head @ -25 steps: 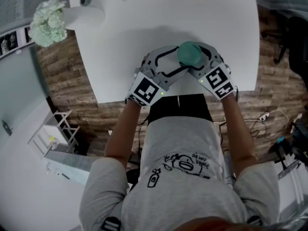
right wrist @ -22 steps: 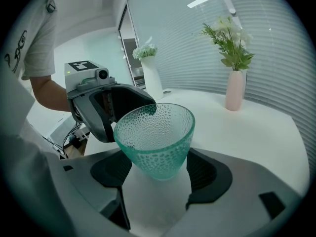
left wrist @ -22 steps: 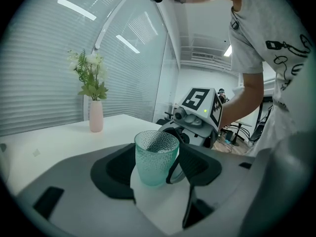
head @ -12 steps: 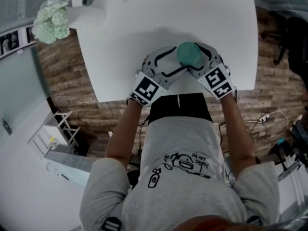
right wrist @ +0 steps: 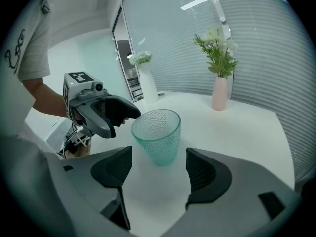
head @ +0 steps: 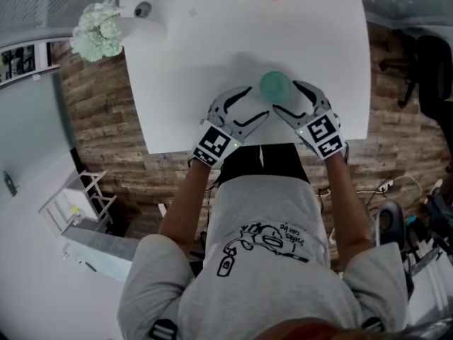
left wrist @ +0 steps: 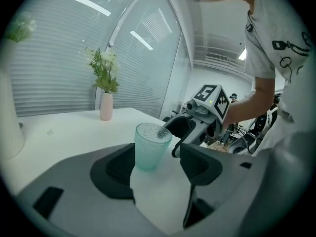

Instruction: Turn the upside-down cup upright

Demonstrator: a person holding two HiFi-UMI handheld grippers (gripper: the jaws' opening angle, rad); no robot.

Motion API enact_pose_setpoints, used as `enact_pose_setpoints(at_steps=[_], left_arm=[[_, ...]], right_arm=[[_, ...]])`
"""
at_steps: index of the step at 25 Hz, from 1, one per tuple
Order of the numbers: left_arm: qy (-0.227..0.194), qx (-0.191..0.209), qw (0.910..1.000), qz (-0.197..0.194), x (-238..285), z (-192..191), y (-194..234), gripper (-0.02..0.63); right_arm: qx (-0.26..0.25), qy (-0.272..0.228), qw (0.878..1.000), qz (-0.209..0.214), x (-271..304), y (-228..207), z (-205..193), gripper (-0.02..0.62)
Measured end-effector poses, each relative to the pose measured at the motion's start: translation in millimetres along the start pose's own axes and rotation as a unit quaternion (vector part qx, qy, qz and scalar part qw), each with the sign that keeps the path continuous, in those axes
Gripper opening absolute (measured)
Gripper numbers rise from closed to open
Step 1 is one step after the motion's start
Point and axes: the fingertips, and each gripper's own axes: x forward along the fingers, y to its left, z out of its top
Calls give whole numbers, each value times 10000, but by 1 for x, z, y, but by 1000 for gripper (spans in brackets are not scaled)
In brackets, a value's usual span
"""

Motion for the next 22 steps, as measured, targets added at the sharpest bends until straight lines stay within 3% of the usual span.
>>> enact_pose_setpoints(at_steps=[6,12,22], left_arm=[[-155,-181,9996,170,-14,21,-9,262],[-551,-445,9974,127,-29,60,-24,164],[-973,-396,9941,272,-49,130,-34,38]], right_arm=[[196,-300,9994,-19,-30,7,20,346],[394,-728,9964,-167,-63,12,52,216],[369,-1444,9886,-194,-107,29,122,83]])
